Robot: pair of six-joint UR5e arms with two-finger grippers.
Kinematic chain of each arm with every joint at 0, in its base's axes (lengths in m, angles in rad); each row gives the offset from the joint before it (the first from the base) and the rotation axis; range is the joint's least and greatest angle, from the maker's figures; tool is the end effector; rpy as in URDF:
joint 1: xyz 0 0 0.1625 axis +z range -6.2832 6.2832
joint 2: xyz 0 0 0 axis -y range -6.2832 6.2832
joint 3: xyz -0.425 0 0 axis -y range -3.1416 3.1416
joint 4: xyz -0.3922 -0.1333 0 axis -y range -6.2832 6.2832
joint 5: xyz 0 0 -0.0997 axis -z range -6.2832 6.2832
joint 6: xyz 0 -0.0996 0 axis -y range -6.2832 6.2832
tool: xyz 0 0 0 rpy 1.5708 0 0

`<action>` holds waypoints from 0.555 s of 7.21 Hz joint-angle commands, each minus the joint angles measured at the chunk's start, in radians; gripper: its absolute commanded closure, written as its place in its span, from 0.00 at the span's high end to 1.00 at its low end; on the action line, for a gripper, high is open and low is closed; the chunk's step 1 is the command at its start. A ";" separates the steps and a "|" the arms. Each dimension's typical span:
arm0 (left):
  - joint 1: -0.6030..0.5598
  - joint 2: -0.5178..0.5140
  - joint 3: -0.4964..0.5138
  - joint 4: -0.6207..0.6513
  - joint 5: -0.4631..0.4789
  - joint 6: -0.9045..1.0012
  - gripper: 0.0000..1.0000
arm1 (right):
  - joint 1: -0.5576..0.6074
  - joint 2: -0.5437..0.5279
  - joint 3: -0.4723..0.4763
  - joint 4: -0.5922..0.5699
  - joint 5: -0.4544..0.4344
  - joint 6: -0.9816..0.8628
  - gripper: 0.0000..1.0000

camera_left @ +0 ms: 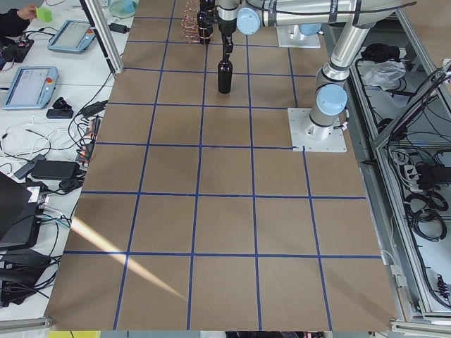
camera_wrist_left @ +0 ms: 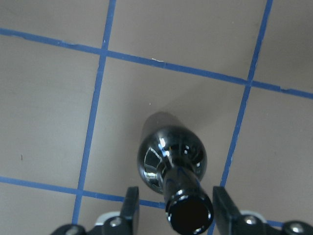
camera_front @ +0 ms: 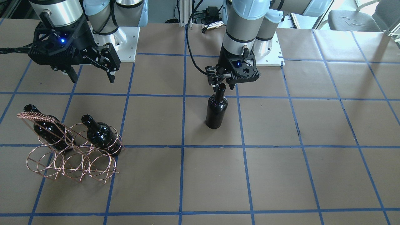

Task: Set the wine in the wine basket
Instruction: 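Open the left gripper, release the upright bottle, and lift away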

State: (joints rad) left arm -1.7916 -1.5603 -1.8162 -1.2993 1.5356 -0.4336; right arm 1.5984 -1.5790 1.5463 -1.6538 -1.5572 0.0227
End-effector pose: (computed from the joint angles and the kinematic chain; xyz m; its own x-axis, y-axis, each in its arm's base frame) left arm -0.2387 -0.4386 0.4004 -0.9766 -0.2099 0.0473 -0.2110 0.9773 -0.0184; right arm 0.1484 -0.4951 0.5129 -0.9998 -0.0066 -0.0161 -0.0047 0.9933 -0.1151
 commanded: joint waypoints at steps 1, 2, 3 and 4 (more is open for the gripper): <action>0.003 0.020 0.049 -0.024 0.006 0.009 1.00 | 0.000 0.000 0.000 0.000 -0.001 -0.001 1.00; 0.012 0.035 0.102 -0.090 0.008 0.016 1.00 | 0.000 0.000 0.000 0.000 -0.001 -0.001 1.00; 0.020 0.032 0.197 -0.188 0.027 0.038 1.00 | 0.000 0.000 0.000 0.000 -0.001 -0.001 1.00; 0.026 0.014 0.272 -0.272 0.040 0.073 1.00 | 0.000 0.000 0.000 0.000 -0.001 -0.001 1.00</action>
State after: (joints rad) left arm -1.7742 -1.5340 -1.6414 -1.4652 1.5589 -0.3959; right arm 1.5984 -1.5785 1.5462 -1.6536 -1.5585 0.0215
